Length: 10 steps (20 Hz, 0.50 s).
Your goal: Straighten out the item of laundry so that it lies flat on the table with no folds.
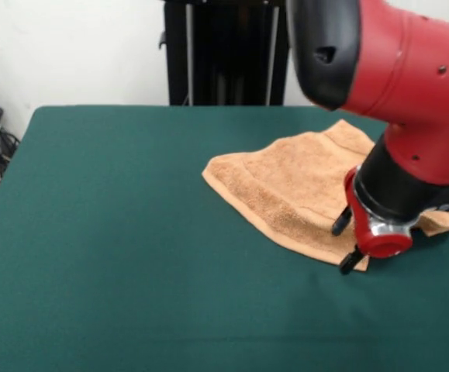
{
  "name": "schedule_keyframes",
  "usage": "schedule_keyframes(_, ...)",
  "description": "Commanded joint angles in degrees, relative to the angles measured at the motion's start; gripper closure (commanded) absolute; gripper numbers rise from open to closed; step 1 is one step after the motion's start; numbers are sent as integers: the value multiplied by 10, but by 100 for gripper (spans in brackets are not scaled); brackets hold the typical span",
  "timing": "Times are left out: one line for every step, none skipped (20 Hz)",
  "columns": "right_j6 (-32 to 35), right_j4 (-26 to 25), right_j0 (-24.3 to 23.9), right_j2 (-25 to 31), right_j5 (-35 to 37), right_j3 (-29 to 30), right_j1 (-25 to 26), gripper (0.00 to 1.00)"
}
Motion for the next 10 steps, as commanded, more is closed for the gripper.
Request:
schedule_keyframes(-173, -38, -28, 107, -61, 106, 11, 0)
schedule_keyframes(-182, -35, -35, 118, -71, 114, 10, 0)
schedule_keyframes(-188, -33, -40, 125, -74, 117, 11, 0)
schedule_keyframes(-198, -25, -49, 141, -83, 130, 8, 0)
schedule_keyframes(-209, -17, -59, 156, -93, 142, 6, 0)
schedule_keyframes(-210, -16, -61, 162, -101, 148, 5, 0)
schedule_keyframes(-208, -17, -62, 165, -109, 151, 5, 0)
schedule_keyframes(-200, -16, -62, 169, -125, 158, 5, 0)
schedule_keyframes(-186, -21, -57, 165, -142, 161, 6, 0)
schedule_keyframes(-179, -23, -55, 164, -149, 164, 5, 0)
